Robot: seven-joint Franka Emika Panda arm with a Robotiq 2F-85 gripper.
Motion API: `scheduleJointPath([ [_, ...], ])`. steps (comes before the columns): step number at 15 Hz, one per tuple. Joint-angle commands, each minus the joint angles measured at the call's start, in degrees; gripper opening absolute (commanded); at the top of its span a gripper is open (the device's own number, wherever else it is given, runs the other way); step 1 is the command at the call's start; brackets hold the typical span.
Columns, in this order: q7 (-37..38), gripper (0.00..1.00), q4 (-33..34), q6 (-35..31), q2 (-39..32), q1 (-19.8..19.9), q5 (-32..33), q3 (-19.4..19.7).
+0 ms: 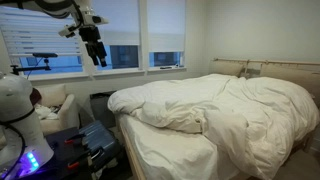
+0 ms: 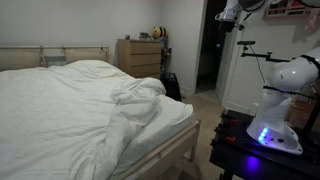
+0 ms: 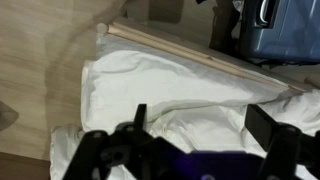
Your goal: Completely cover the white blanket over the bed
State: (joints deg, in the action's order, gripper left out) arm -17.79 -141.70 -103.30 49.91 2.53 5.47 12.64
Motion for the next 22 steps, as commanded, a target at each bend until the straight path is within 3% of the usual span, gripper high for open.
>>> scheduleJointPath([
  [1, -0.05, 1.00, 0.10, 0.07, -0.04, 0.09, -0.09, -0.08],
  [6, 0.48, 1.00, -0.12, -0.07, -0.46, 0.11, -0.43, -0.09],
  [10, 7.43, 1.00, -3.56, -7.36, -3.43, 2.65, 0.17, -0.99],
  [17, 17.28, 1.00, -8.38, -24.70, -16.05, 4.92, -1.75, -1.68],
  [22, 20.30, 1.00, -7.03, -35.93, -29.22, 3.95, -6.82, -1.55],
])
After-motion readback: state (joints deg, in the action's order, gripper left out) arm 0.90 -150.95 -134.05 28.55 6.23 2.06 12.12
